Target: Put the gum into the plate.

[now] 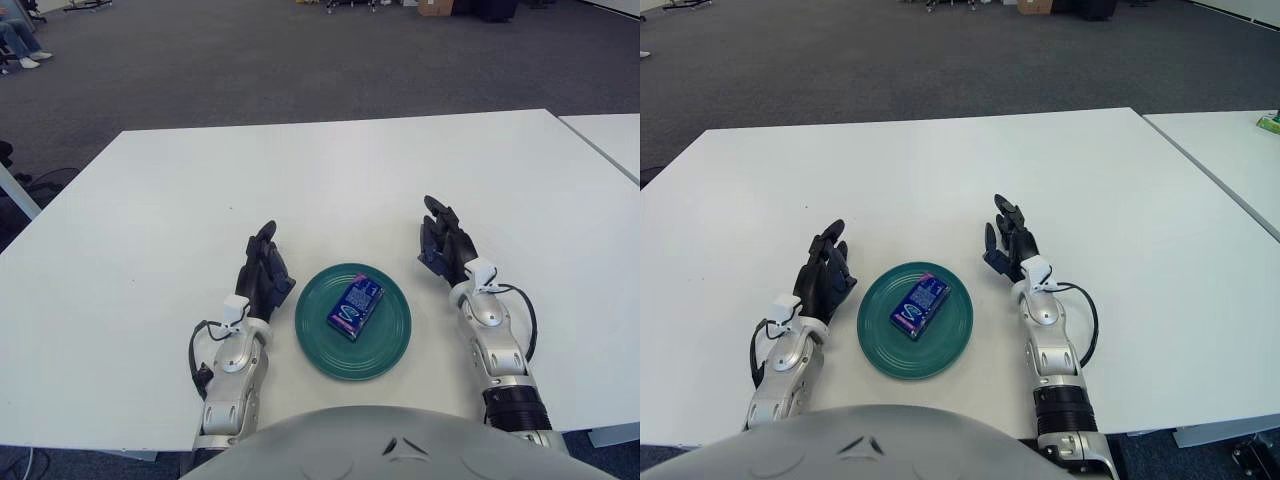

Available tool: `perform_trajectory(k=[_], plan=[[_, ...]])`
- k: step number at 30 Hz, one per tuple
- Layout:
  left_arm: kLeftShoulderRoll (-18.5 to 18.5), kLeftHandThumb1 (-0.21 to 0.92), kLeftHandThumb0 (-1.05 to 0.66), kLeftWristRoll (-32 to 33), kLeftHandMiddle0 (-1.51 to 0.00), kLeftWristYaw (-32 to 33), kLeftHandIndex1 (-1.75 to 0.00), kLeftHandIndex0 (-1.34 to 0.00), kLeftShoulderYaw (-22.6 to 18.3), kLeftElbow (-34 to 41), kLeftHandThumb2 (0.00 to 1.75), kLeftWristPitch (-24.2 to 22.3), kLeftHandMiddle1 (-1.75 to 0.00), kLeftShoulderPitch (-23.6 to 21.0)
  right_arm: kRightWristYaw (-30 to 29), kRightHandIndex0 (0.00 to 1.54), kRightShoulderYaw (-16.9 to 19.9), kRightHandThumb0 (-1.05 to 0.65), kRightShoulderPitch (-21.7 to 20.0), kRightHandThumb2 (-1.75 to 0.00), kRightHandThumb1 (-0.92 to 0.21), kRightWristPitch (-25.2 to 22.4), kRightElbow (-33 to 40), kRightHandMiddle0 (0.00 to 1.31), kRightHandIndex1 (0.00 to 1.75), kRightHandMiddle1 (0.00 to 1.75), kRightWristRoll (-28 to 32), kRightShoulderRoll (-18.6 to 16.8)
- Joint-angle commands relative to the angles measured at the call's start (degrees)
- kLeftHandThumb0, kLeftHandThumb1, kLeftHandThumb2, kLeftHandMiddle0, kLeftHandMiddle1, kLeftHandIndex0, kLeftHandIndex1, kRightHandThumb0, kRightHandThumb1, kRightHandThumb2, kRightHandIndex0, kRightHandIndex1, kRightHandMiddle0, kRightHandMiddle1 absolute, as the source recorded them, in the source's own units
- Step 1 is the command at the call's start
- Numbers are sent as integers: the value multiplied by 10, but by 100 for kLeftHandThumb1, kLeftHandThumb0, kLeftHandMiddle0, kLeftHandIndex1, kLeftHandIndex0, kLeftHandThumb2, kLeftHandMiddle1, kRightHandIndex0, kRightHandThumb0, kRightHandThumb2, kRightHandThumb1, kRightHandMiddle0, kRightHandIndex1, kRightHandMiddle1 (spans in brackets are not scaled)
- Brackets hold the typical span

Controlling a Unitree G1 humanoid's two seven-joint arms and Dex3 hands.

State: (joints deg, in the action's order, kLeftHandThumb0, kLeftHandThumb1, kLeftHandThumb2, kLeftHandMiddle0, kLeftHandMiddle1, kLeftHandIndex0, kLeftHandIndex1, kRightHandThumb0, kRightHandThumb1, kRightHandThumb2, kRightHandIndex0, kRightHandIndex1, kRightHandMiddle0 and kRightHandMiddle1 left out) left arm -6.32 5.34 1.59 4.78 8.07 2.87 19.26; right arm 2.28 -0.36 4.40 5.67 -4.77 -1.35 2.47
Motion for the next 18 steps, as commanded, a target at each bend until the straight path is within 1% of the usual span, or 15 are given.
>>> perform_trajectory(k=[1,7,16,18], plan=[[-9,92,-94,3,-9,7,-33,0,-6,-7,93,0,0,-13,0,7,2,-75,5,-91,-92,3,4,0,0,29,15,-11],[-10,92,-92,2,-8,11,-30,0,-11,-17,93,5,0,-15,-2,7,1,-75,11,-92,-92,12,4,0,1,30,15,-19],[-11,92,-93,-2,-9,19,-33,0,-12,-26,92,16,0,-17,-4,7,0,-74,17,-92,-92,24,5,0,1,29,10,-25],[-9,92,-94,-4,-9,19,-32,0,-11,-28,92,17,0,-18,-6,8,-2,-73,20,-92,-92,33,5,0,1,29,5,-25]])
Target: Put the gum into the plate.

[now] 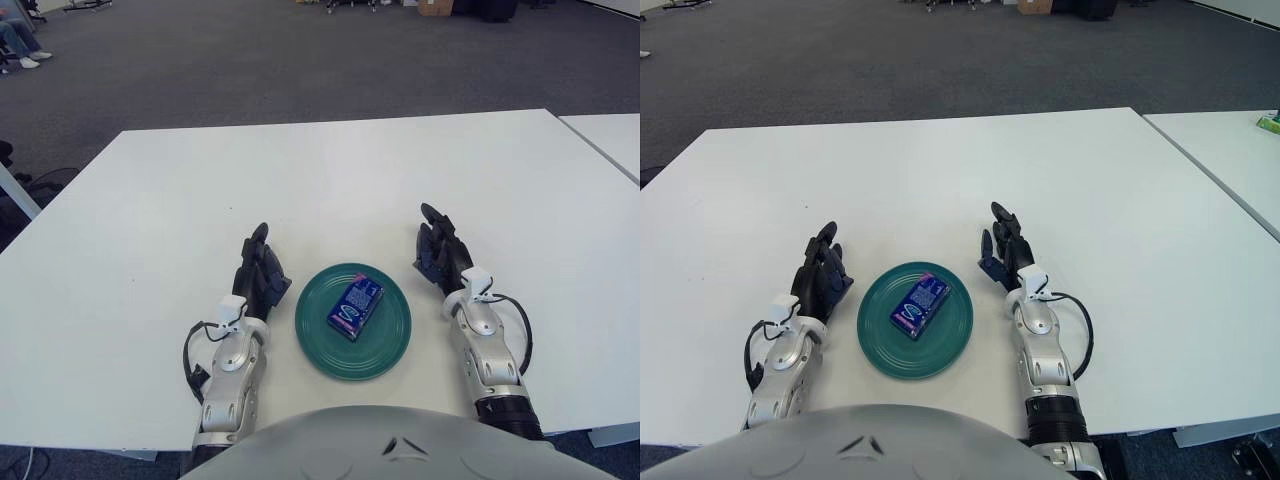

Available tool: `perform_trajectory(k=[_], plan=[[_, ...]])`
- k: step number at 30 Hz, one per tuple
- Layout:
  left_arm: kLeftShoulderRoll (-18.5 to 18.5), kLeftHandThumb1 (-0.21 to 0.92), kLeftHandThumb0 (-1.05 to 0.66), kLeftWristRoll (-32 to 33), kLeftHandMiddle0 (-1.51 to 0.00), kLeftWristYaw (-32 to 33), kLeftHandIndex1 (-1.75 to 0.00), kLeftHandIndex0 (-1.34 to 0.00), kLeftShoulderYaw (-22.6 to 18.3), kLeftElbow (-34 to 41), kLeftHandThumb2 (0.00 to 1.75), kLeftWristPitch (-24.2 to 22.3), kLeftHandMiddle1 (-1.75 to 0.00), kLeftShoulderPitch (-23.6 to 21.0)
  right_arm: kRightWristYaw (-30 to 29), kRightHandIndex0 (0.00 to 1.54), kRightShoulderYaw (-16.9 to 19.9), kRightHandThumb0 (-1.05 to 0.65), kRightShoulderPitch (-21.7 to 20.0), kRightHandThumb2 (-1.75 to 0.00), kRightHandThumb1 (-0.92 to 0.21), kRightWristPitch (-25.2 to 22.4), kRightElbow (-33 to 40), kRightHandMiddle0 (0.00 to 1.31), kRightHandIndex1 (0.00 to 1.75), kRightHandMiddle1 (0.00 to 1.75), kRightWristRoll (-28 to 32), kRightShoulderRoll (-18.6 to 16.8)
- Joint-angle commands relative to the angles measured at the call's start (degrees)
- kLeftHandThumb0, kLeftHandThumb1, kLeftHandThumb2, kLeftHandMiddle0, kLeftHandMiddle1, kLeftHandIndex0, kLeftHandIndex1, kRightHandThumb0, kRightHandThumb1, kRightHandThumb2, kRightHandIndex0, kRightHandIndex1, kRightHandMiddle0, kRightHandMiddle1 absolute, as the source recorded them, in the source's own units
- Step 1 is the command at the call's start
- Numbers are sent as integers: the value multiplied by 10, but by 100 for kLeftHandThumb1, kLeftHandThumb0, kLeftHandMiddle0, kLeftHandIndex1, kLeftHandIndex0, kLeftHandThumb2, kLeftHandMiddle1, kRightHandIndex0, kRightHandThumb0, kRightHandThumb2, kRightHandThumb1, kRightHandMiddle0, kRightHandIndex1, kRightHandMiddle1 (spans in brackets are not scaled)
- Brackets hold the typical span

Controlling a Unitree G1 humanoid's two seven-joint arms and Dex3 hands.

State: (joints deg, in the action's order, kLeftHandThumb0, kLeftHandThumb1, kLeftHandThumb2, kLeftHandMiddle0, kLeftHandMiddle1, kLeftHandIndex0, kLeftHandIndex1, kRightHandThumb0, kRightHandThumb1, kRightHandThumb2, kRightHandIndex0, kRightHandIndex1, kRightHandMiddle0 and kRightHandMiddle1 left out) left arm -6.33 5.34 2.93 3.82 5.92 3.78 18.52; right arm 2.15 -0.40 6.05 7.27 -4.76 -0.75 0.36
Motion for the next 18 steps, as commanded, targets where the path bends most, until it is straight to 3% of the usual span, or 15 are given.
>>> perform_trajectory(k=[1,18], plan=[[-8,92,-94,-4,-9,5,-32,0,-2,-8,92,8,0,-11,-7,8,-2,-73,4,-93,-92,23,4,0,1,30,-4,-3],[-8,92,-92,-4,-12,4,-36,0,1,-13,94,10,-1,-14,5,9,-8,-68,10,-95,-92,40,-2,0,0,28,-1,4]])
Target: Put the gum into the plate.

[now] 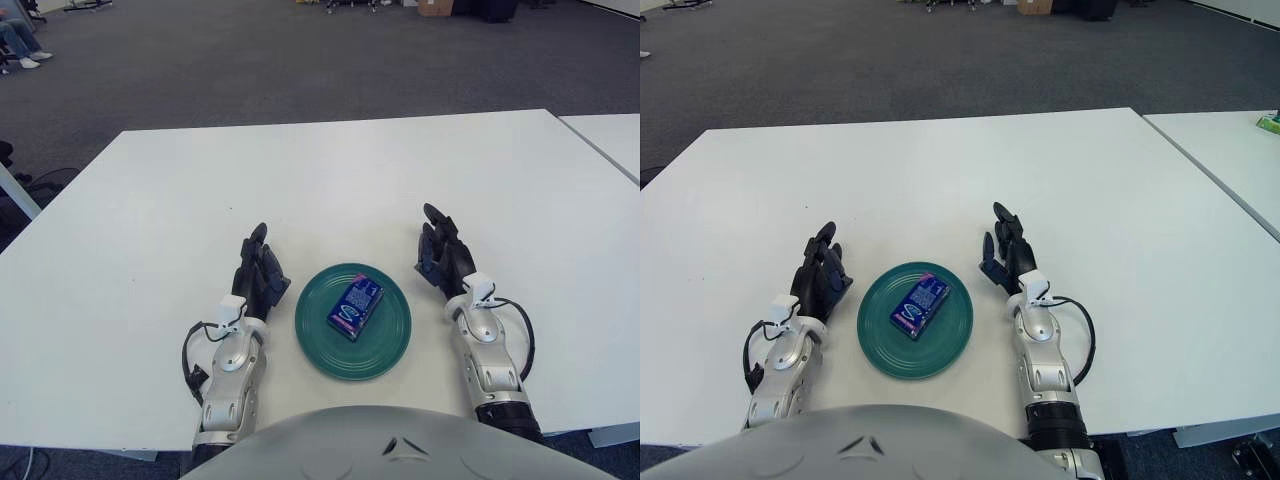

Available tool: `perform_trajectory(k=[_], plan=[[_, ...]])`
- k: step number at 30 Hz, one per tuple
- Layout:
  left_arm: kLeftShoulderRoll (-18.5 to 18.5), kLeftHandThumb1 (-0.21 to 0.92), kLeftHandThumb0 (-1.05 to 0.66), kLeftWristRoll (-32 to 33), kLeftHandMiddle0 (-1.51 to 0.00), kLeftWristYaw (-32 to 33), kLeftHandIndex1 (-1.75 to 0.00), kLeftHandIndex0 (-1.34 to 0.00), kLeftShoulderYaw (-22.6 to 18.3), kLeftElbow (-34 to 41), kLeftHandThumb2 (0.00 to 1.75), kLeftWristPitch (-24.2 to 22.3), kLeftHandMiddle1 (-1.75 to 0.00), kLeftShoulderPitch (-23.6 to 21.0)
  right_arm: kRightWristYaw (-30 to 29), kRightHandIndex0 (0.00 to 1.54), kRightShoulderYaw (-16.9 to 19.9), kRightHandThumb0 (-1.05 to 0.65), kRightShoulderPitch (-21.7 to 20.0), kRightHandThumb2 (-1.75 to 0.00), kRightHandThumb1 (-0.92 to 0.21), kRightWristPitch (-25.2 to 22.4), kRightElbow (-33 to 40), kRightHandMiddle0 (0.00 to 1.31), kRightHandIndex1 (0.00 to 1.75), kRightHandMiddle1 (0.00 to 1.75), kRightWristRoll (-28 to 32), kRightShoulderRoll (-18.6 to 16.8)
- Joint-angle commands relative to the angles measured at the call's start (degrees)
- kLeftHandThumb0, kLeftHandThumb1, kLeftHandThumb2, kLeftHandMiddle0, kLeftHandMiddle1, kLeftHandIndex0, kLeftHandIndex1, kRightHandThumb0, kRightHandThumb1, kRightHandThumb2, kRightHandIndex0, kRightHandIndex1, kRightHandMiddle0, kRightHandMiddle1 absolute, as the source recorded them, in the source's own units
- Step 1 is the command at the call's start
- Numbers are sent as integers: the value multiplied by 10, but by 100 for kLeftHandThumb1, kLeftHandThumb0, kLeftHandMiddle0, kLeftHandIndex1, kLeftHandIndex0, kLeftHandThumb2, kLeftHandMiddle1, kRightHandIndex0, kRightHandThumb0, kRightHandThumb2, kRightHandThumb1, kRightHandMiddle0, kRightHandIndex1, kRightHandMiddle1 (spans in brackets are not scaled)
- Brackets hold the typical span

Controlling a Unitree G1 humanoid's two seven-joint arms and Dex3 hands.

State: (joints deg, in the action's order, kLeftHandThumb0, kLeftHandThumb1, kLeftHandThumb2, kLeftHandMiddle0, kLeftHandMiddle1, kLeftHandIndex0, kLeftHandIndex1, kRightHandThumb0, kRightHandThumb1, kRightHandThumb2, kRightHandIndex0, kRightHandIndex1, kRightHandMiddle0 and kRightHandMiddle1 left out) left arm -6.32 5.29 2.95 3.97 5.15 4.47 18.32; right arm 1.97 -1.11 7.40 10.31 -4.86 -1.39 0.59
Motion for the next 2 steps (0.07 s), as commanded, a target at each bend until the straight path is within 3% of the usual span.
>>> perform_trajectory(k=[1,2], plan=[[-9,92,-92,-3,-12,4,-36,0,0,-5,94,3,-1,-12,9,9,-1,-68,-3,-95,-92,9,0,0,0,28,7,2],[-9,92,-92,-3,-13,4,-37,0,0,-5,94,3,-1,-12,10,9,-2,-68,-3,-95,-92,9,0,0,0,28,7,3]])
